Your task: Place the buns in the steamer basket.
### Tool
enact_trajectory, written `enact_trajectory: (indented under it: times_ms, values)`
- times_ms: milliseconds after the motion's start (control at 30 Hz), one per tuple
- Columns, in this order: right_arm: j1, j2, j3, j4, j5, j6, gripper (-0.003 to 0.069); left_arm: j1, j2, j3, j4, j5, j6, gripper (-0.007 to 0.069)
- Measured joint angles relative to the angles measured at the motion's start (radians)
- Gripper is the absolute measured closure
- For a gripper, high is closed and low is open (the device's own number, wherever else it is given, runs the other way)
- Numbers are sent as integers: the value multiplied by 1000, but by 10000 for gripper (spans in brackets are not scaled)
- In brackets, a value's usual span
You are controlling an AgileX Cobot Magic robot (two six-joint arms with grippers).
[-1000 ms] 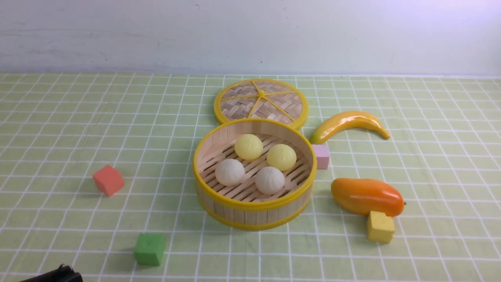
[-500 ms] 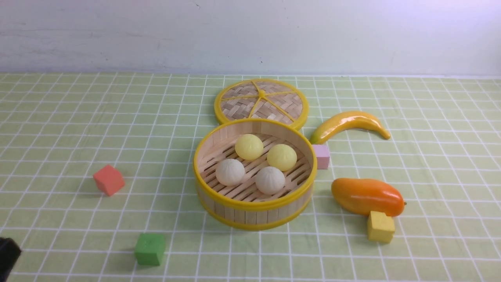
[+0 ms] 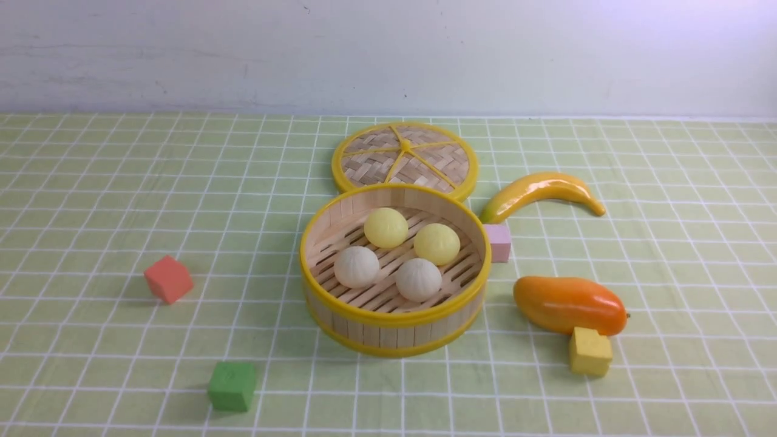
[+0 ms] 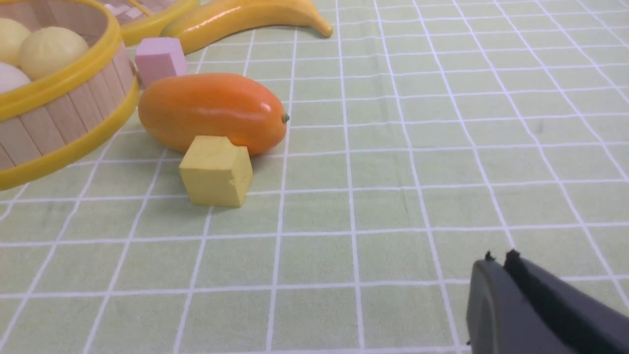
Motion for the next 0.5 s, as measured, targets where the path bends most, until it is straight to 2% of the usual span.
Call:
enact_trajectory:
  times_ms: [500]
  values:
    - [0,0,0,0,0,0,627,0,0,0,0,0,-5,638]
